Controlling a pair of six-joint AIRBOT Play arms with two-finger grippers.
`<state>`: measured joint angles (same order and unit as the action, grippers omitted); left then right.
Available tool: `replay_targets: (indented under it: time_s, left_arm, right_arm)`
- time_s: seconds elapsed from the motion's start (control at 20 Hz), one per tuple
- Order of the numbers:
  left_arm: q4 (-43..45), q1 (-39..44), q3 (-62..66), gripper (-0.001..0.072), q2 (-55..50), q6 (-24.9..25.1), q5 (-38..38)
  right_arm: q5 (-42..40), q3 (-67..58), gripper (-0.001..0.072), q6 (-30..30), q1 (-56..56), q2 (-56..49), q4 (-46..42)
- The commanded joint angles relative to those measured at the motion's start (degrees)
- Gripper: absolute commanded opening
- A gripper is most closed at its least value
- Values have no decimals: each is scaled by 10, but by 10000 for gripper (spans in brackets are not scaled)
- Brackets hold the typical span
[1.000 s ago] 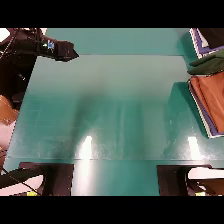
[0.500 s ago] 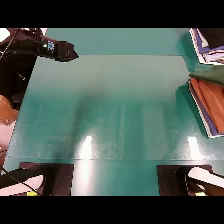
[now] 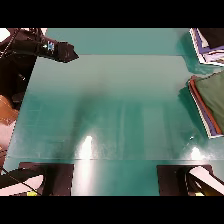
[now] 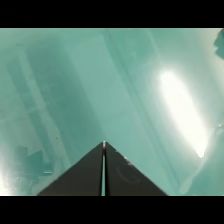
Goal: Fold the shirts.
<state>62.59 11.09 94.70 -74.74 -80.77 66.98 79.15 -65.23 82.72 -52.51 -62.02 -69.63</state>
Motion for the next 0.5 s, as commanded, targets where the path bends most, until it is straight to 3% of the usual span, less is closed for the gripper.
replay_targets:
  time_s: [0.0,0.2,0.4,0.45]
  left_arm:
    - [0,0,0,26,0,3,0]
    - [1,0,0,26,0,9,-14]
    - [0,0,0,26,0,17,-19]
    - [0,0,0,26,0,17,-19]
  right_arm:
    - [-7,12,636,0,-20,7,52]
    - [-15,-59,629,-1,105,7,193]
    - [-61,-112,618,-4,319,7,183]
    - [-77,-118,580,-13,369,7,185]
